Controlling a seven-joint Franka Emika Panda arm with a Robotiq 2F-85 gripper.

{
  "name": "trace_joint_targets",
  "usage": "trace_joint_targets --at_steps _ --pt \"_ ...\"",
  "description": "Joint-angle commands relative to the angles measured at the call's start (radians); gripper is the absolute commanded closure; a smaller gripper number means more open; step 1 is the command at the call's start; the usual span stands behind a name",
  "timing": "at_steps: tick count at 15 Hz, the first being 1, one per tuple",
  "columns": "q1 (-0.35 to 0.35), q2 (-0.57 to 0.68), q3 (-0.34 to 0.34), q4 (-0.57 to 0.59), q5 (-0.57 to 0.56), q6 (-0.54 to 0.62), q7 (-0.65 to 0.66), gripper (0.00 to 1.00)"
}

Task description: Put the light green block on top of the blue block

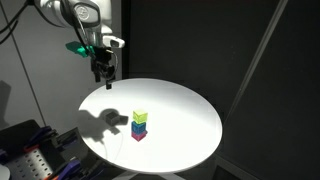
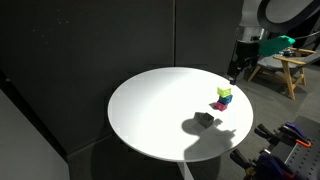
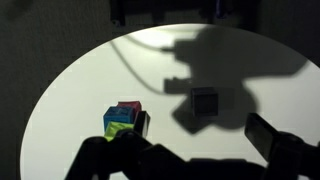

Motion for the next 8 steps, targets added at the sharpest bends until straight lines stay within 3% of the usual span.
trace_joint_targets --at_steps 1,8 --pt "0.010 -0.070 0.007 -0.031 0.006 -0.015 0.010 0.00" --pt "0.023 -0.112 0.004 -0.049 0.023 -0.015 -0.016 0.00"
